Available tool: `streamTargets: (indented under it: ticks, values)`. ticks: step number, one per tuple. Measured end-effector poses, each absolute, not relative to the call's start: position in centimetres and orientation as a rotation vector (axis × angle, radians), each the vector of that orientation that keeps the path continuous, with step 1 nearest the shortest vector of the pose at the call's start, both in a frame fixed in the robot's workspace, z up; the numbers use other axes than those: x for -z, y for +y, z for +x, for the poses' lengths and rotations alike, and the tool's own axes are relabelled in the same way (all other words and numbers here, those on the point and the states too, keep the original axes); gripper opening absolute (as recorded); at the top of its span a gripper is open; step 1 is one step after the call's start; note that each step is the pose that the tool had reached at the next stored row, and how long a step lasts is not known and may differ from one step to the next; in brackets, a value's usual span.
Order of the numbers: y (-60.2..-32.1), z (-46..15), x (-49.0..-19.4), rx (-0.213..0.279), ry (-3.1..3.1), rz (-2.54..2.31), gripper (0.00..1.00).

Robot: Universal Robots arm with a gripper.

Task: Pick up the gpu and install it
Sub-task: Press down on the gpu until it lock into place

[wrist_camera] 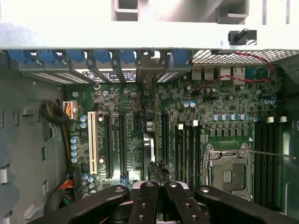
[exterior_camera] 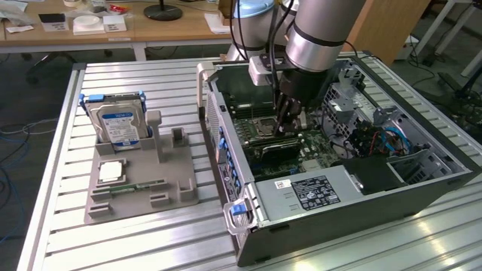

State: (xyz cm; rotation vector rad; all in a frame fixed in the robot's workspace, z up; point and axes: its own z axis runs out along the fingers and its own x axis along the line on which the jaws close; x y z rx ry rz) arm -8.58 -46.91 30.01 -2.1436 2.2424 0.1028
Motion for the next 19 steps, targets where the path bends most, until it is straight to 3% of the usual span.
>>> streamTargets:
  ticks: [19]
  values:
    - [-46.85, -8.65, -29.01, -0.103, 2.242, -2.144, 0.11]
